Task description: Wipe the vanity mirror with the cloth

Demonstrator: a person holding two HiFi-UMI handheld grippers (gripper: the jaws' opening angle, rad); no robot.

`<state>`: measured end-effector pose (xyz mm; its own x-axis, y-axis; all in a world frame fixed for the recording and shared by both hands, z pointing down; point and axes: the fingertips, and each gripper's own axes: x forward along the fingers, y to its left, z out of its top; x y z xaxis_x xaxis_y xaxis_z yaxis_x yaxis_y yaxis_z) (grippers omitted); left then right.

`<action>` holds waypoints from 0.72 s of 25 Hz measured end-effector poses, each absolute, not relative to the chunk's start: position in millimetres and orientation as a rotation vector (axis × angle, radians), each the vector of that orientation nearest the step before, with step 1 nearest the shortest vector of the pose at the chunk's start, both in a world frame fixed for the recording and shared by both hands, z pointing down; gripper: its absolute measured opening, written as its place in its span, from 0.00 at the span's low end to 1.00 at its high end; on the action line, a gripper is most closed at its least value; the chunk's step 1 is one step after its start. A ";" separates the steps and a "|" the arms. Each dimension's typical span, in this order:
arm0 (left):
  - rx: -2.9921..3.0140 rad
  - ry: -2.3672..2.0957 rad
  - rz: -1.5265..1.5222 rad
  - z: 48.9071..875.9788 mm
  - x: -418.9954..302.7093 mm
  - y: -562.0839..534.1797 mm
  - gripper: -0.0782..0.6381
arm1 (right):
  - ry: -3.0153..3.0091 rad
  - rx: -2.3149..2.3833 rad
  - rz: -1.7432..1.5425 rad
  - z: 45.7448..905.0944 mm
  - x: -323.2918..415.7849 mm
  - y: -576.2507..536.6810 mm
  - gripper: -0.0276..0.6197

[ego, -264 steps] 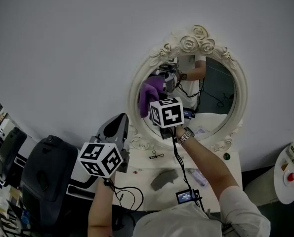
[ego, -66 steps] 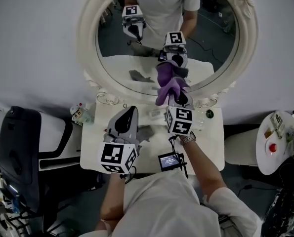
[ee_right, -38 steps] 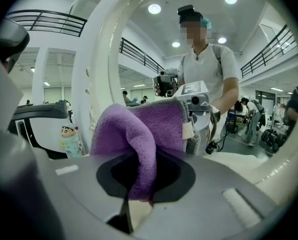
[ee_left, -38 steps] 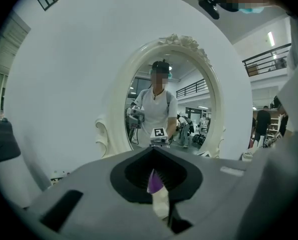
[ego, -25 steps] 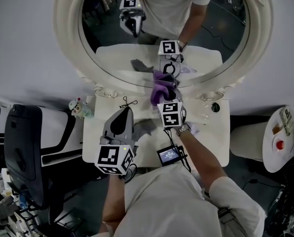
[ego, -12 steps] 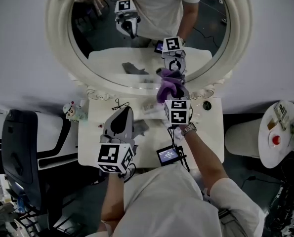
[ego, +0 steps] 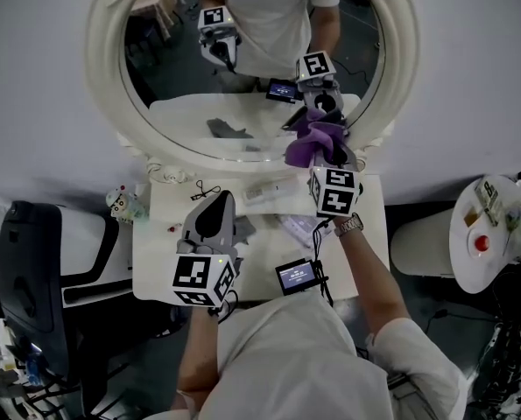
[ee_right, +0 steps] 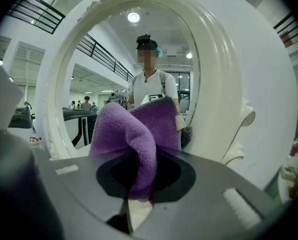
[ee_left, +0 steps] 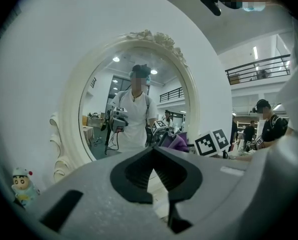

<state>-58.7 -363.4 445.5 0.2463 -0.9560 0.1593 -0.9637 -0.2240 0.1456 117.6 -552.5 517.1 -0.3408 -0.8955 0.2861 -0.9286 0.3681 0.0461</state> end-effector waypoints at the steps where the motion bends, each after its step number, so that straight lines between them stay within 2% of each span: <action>1: 2.309 -1.801 0.051 445.1 -57.9 -362.3 0.11 | -2.371 1.642 0.168 509.1 121.5 -553.1 0.14; 12: 2.344 -1.758 0.030 445.8 -90.6 -337.7 0.11 | -2.328 1.880 -0.029 420.2 150.7 -555.8 0.14; 18: 2.390 -1.691 0.010 445.2 -120.0 -314.9 0.11 | -2.377 2.012 -0.062 375.6 138.8 -504.6 0.14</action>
